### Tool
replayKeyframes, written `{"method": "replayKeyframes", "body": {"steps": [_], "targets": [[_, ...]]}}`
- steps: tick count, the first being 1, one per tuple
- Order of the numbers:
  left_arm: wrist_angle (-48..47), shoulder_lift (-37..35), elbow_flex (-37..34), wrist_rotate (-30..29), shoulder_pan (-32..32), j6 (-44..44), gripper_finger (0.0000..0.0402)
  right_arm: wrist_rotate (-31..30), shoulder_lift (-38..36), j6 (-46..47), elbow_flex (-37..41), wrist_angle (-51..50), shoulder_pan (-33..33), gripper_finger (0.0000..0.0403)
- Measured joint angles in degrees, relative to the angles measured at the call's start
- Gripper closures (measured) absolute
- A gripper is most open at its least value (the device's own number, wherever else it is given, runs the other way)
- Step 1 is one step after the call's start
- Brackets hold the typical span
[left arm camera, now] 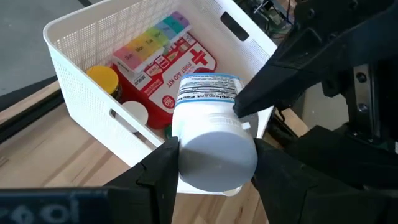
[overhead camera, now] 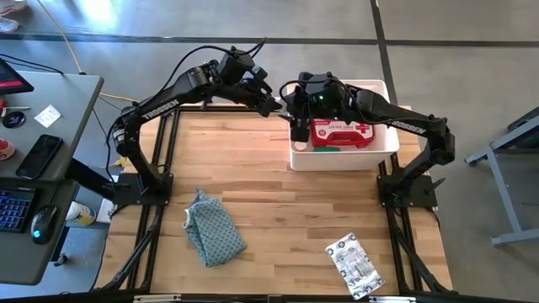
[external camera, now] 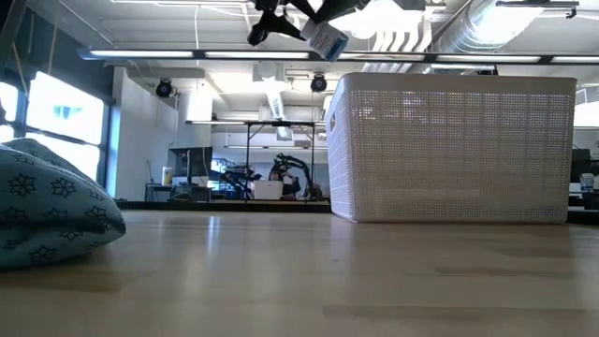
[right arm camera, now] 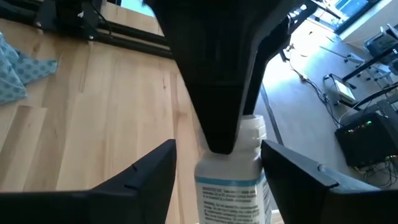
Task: Pick & place medical supplies in basket/bin
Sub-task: Put the white and blue pill bottle into the white bin
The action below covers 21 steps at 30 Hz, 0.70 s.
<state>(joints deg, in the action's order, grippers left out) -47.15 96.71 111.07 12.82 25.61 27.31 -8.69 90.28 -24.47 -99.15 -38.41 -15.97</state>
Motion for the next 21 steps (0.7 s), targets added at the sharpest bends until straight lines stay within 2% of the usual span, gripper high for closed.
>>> {"method": "replayKeyframes", "body": {"steps": [7, 16, 21], "targets": [[-0.34, 0.11, -0.07, -0.05, 0.00, 0.15, 0.0190, -2.01, 1.24, -0.04, -0.02, 0.09, -0.02, 0.0196], [0.27, 0.11, -0.07, -0.05, 0.00, 0.15, 0.0190, -5.08, 1.29, -0.04, -0.02, -0.51, -0.38, 0.0202], [0.25, 0.12, -0.07, 0.17, 0.00, 0.26, 0.0190, -5.09, 1.29, 0.00, -0.02, -0.88, -0.48, 0.0229]]}}
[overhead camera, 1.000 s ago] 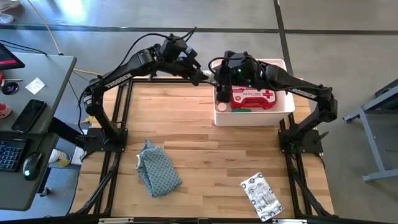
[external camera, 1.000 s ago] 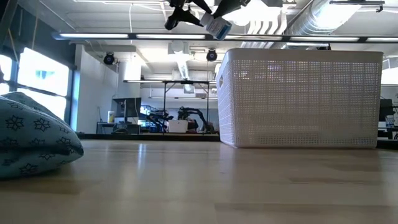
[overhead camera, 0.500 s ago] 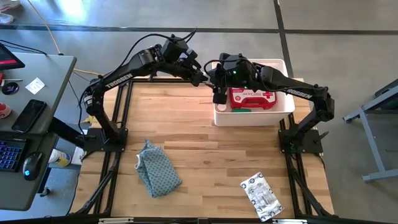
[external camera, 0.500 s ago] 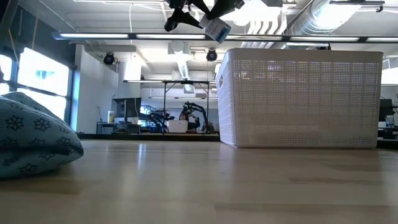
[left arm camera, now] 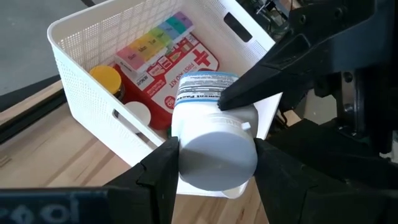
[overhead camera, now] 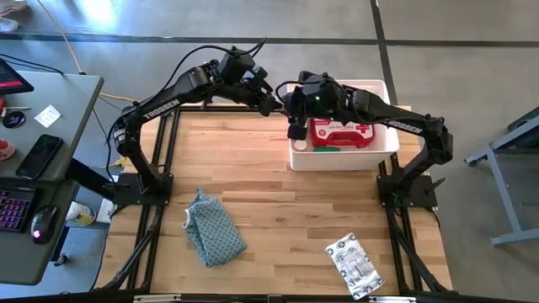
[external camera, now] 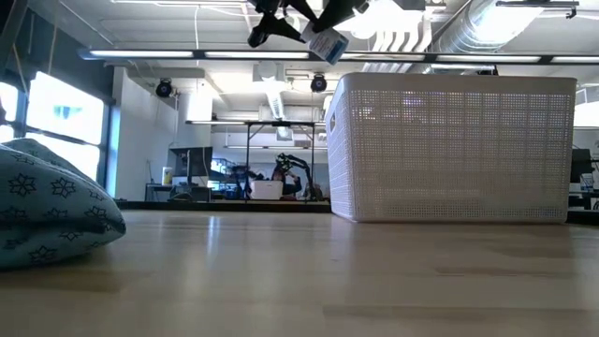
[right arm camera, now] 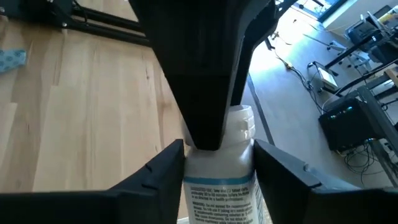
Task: Pick & place medical supplies in basket/bin
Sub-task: Put the white and blue pill bottle into the white bin
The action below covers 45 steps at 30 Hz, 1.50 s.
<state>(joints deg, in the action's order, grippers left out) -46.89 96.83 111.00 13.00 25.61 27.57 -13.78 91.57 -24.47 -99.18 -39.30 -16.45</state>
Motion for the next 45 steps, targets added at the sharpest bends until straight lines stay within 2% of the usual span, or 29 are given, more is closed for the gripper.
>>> {"method": "replayKeyframes", "body": {"steps": [6, 11, 15, 24, 30, 39, 42, 45], "targets": [[-0.27, 0.03, 0.00, 0.09, 0.04, -0.09, 0.0190, -0.70, -0.04, -0.08, -0.09, 0.00, -0.02, 0.0279], [-0.20, 0.03, 0.00, 0.17, 0.07, -0.09, 0.0190, -0.64, -0.04, -0.20, -0.09, -0.08, -0.02, 0.0289], [-0.27, 0.03, 0.00, 0.10, 0.04, -0.26, 0.0190, -0.51, -0.07, -0.18, -0.04, -0.12, -0.02, 0.0262], [-0.63, -0.29, 0.18, 0.15, -0.05, -0.28, 0.0190, -3.10, -0.04, 0.10, 0.24, -2.49, 0.76, 0.0166], [-0.28, -0.29, 0.20, 0.15, -0.04, -0.09, 0.0190, -5.58, 0.11, 4.29, 0.20, -5.56, 0.81, 0.0140], [-0.02, -0.21, 0.17, 0.15, 0.00, -0.04, 0.0190, -7.11, 0.17, 4.50, 0.15, -2.42, 0.81, 0.0142], [0.18, -0.21, 0.17, 0.14, 0.02, -0.02, 0.0190, -7.06, 0.17, 4.50, 0.14, -2.27, 0.85, 0.0162], [0.23, -0.21, 0.17, 0.40, 0.52, 0.25, 0.0190, -6.78, 0.17, 4.45, 0.13, -2.26, 0.85, 0.0204]]}}
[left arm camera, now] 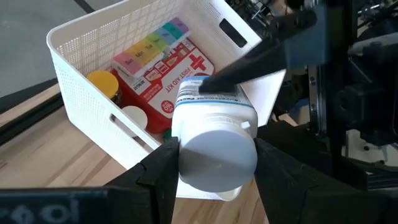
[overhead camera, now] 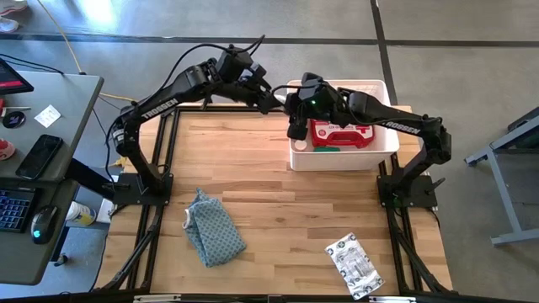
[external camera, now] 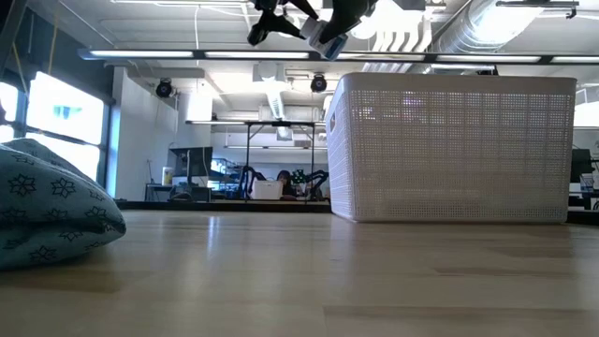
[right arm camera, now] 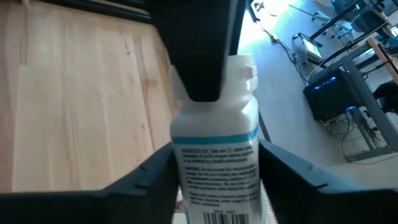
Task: Pick & place medical supplies in basket/bin
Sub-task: Put the white and blue pill bottle into the white bin
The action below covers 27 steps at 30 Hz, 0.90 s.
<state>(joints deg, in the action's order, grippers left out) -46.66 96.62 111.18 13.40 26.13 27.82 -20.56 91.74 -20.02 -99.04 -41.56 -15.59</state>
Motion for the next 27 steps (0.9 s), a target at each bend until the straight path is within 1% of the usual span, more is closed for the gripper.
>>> {"method": "replayKeyframes", "body": {"steps": [3, 4, 7, 10, 13, 18, 20, 21, 25, 27], "targets": [[-0.06, 0.00, 0.00, 1.59, 0.64, 0.32, 0.0190, 1.07, 0.00, -0.06, 0.00, 0.07, 0.00, 0.0257], [-0.06, 0.00, 0.00, 1.97, 0.85, 0.30, 0.0190, 1.39, 0.00, -0.05, 0.00, 0.07, 0.00, 0.0269], [0.01, 0.08, -0.02, 4.15, 1.85, 0.16, 0.0185, 1.44, 0.00, 0.55, 0.00, 0.13, 0.00, 0.0270], [0.21, 0.16, -0.07, 7.72, 3.54, 0.50, 0.0165, 1.53, -0.02, 1.51, -0.06, 0.54, -0.28, 0.0271], [0.20, 0.02, -0.07, 14.16, 6.23, 1.09, 0.0135, 2.06, -0.07, 2.66, -0.07, 0.30, -0.94, 0.0272], [0.41, -0.64, -0.09, 29.00, 10.93, 3.27, 0.0096, 2.94, -0.86, 5.34, -0.07, 1.64, -2.56, 0.0273], [0.52, -0.96, -0.09, 32.98, 12.32, -0.73, 0.0088, 6.34, -1.56, 6.96, -0.07, 4.19, -3.52, 0.0274], [0.64, -1.41, -0.09, 33.42, 12.41, -3.52, 0.0087, 8.70, -2.14, 7.89, -0.07, 6.00, -4.21, 0.0274], [1.80, -3.24, -0.09, 32.15, 13.29, -15.01, 0.0092, 19.32, -4.31, 12.82, -0.11, 12.72, -7.23, 0.0274], [5.43, -4.01, -0.09, 30.32, 13.25, -17.21, 0.0097, 23.88, -5.04, 16.32, -0.11, 14.85, -8.98, 0.0274]]}}
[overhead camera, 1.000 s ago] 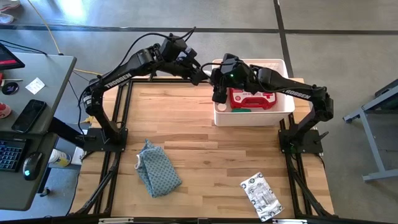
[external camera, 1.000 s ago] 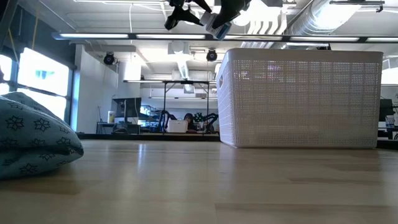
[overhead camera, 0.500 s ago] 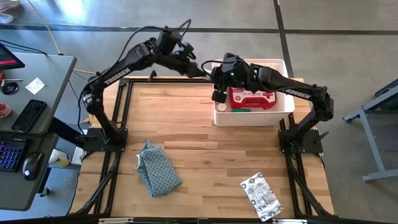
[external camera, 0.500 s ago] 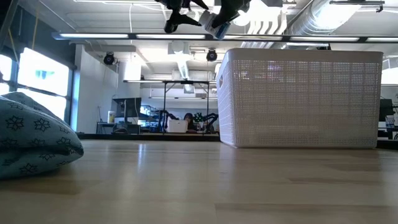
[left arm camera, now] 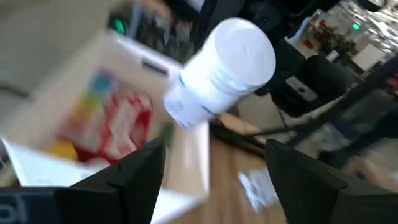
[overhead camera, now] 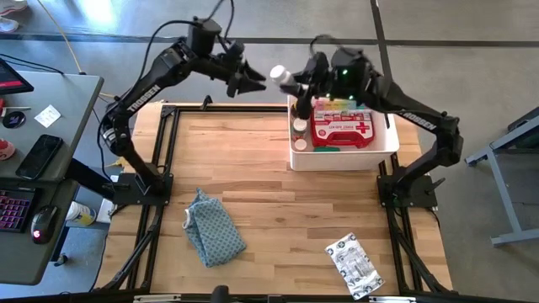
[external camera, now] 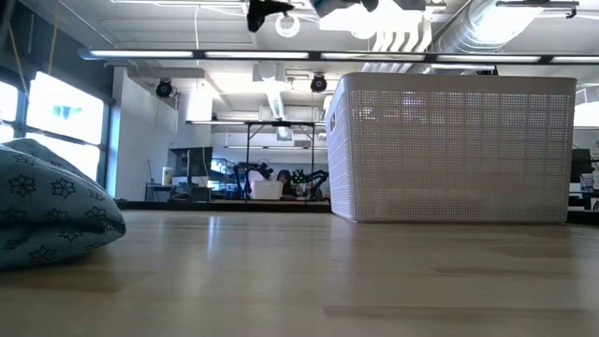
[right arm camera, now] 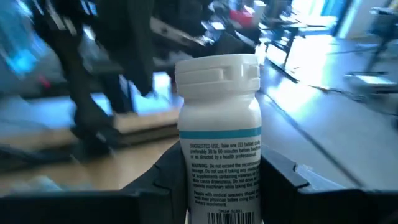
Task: Pick & place medical supplies in basket/bin
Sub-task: Put the white and blue pill bottle into the white bin
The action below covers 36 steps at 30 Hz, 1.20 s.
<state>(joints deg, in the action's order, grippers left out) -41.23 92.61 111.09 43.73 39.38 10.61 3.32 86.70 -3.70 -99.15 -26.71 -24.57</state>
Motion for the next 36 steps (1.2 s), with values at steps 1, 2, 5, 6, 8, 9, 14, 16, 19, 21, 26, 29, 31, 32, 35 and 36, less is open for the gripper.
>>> {"method": "replayKeyframes", "body": {"steps": [1, 2, 5, 6, 8, 9, 14, 16, 19, 21, 26, 29, 31, 32, 35, 36], "targets": [[2.01, -0.41, 0.00, -0.96, 0.00, -0.06, 0.0099, 2.39, -0.26, 1.78, 0.00, 1.05, -0.89, 0.0274], [4.69, -0.62, 0.00, -1.91, 0.00, -0.05, 0.0100, 5.20, -0.34, 3.51, 0.00, 1.98, -1.72, 0.0274], [13.38, -1.28, 0.00, -3.99, 0.00, 0.22, 0.0103, 14.04, -0.32, 8.48, 0.00, 4.66, -3.66, 0.0274], [16.41, -1.30, 0.02, -4.47, -0.02, 0.13, 0.0103, 16.84, -0.27, 10.24, 0.00, 5.49, -4.18, 0.0273], [20.75, -1.30, 0.02, -4.95, -0.14, -0.03, 0.0103, 20.64, -0.14, 13.24, 0.00, 7.63, -4.80, 0.0273], [22.18, -1.29, 0.02, -5.18, -0.59, -0.41, 0.0103, 22.12, -0.14, 14.91, 0.00, 8.58, -5.14, 0.0273], [23.26, -1.47, 0.28, -9.71, -3.12, -6.16, 0.0103, 27.31, -0.06, 22.13, 0.13, 15.11, -7.14, 0.0273], [23.08, -1.61, 0.28, -11.64, -3.69, -6.35, 0.0103, 27.59, 0.09, 23.43, 0.19, 17.03, -7.81, 0.0274], [21.81, -1.42, -0.01, -11.50, -3.77, -5.09, 0.0103, 26.50, 0.04, 24.53, -0.11, 19.89, -8.94, 0.0275], [21.18, -0.87, -0.24, -11.49, -3.91, -4.01, 0.0103, 26.52, -0.32, 25.17, -0.09, 20.45, -9.55, 0.0275], [19.86, -1.43, 0.02, -10.61, -3.70, -1.77, 0.0103, 26.94, -0.21, 28.59, 0.00, 27.44, -10.83, 0.0276], [22.82, -1.12, -0.07, -9.29, -3.76, 1.68, 0.0103, 28.22, -0.29, 28.79, -0.02, 27.38, -11.39, 0.0276], [25.85, -1.11, -0.09, -8.44, -3.89, 3.92, 0.0103, 29.35, -0.31, 29.15, -0.02, 26.41, -11.55, 0.0275], [27.16, -1.24, -0.06, -8.32, -3.89, 5.31, 0.0103, 29.60, -0.25, 29.31, -0.02, 26.20, -11.57, 0.0274], [29.25, -1.30, 0.02, -8.24, -3.78, 8.58, 0.0103, 30.06, -0.21, 29.37, 0.00, 26.17, -11.45, 0.0273], [29.29, -1.28, 0.02, -8.29, -3.76, 9.16, 0.0103, 30.26, -0.21, 29.38, 0.00, 26.22, -11.43, 0.0273]]}}
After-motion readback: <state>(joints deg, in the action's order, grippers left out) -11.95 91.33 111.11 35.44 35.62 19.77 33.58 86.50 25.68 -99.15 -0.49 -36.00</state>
